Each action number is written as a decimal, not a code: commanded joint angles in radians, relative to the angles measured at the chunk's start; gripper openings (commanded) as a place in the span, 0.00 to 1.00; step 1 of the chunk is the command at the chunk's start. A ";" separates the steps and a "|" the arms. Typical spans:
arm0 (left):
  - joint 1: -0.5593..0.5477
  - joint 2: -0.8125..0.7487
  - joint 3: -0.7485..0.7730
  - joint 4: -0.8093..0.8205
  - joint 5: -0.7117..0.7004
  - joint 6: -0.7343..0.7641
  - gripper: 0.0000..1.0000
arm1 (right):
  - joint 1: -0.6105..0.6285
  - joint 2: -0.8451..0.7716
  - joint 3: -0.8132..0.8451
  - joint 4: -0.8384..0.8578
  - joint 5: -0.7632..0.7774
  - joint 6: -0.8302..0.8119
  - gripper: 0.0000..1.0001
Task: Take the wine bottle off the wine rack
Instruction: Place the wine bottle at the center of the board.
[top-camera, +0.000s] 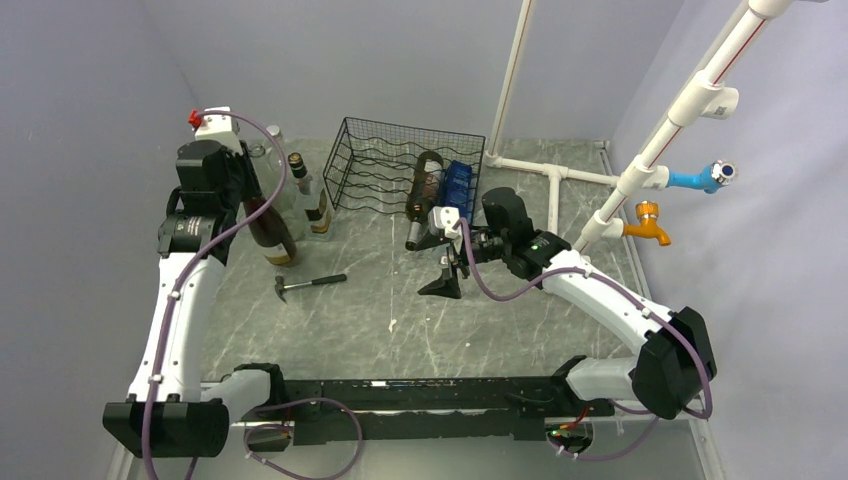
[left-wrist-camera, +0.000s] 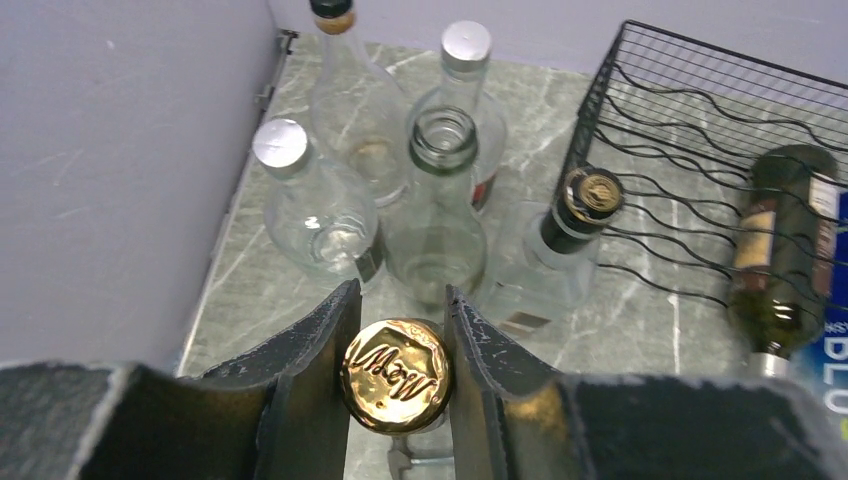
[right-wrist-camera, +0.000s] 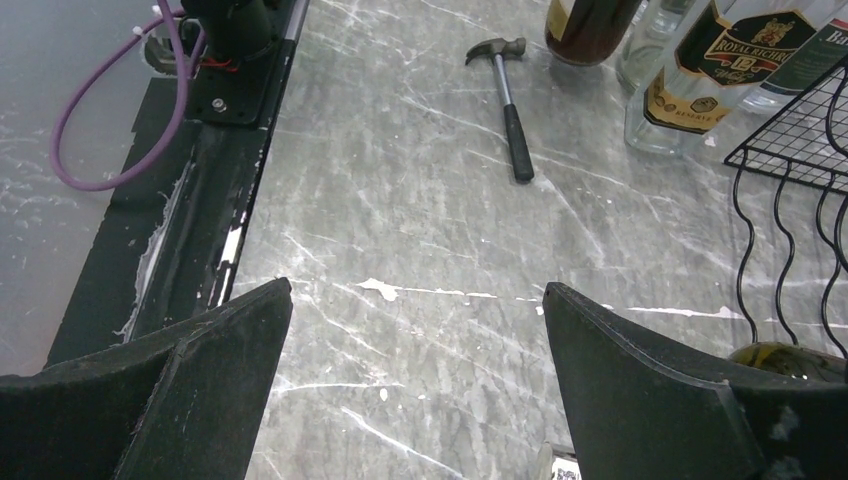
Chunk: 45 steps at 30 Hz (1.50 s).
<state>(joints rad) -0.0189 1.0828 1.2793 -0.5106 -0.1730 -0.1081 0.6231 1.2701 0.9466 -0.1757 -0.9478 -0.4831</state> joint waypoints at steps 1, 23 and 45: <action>0.045 -0.024 0.053 0.376 -0.047 0.039 0.00 | -0.004 0.002 0.000 0.024 -0.020 -0.019 1.00; 0.106 0.016 -0.035 0.409 -0.167 0.069 0.48 | -0.017 -0.001 -0.002 0.027 -0.025 -0.015 1.00; 0.106 -0.229 -0.051 0.187 0.198 -0.145 0.99 | -0.041 0.011 0.032 -0.063 -0.068 -0.080 1.00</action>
<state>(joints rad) 0.0849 0.9009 1.2182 -0.2779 -0.1661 -0.1699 0.5900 1.2751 0.9466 -0.1951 -0.9535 -0.5098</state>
